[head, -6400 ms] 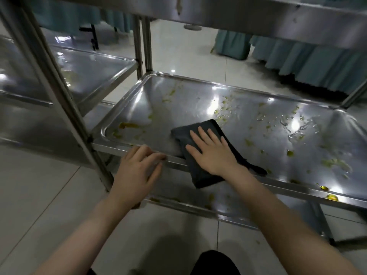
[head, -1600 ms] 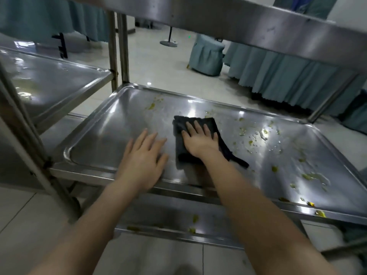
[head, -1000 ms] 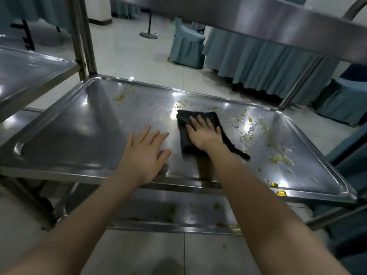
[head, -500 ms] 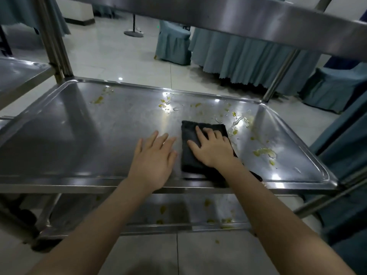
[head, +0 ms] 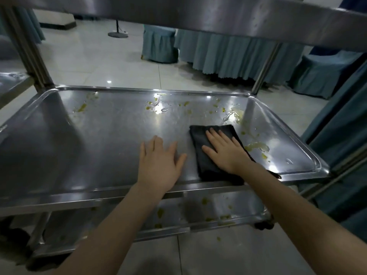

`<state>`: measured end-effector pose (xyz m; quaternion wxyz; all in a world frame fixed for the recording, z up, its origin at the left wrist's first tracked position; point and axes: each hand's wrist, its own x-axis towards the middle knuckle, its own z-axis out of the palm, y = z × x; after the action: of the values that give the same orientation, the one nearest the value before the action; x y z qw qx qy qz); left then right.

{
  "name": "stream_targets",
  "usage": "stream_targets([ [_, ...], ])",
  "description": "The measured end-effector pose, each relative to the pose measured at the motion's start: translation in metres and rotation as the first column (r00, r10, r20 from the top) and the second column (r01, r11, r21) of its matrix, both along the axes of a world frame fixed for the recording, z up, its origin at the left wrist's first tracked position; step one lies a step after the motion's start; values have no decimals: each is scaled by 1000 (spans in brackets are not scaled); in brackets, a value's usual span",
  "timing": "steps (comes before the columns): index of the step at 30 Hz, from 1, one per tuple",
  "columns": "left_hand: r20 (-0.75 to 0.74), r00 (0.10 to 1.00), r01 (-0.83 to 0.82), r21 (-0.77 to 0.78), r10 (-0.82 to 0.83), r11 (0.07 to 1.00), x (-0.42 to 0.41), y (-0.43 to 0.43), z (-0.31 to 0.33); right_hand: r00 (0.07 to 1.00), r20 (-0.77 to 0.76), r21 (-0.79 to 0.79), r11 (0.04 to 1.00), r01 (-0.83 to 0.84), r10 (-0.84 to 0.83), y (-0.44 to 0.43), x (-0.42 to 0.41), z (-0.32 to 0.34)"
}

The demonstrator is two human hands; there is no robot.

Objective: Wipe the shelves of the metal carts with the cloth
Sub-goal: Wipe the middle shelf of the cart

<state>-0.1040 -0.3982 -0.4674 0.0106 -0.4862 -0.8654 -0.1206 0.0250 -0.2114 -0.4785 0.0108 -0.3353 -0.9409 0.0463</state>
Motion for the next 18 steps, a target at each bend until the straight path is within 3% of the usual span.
stream_targets([
  [4, -7, 996, 88, 129, -87, 988, -5, -3, -7, 983, 55, -61, 982, 181, -177, 49, -36, 16],
  [7, -2, 983, 185, 58, -185, 981, -6, 1, -8, 994, 90, -80, 994, 73, -66, 35, -18, 16],
  [12, -48, 992, 112, -31, -113, 993, 5, 11, -2, 986, 22, -35, 986, -163, 164, -15, 94, 11],
  [15, 17, 987, 159, 29, -160, 987, 30, 29, 1, 992, 33, -77, 990, -120, 122, 4, 103, 14],
  [18, 9, 966, 259, 45, -260, 965, 36, 36, -6, 990, 141, -3, 1000, -7, 8, 61, 79, 17],
])
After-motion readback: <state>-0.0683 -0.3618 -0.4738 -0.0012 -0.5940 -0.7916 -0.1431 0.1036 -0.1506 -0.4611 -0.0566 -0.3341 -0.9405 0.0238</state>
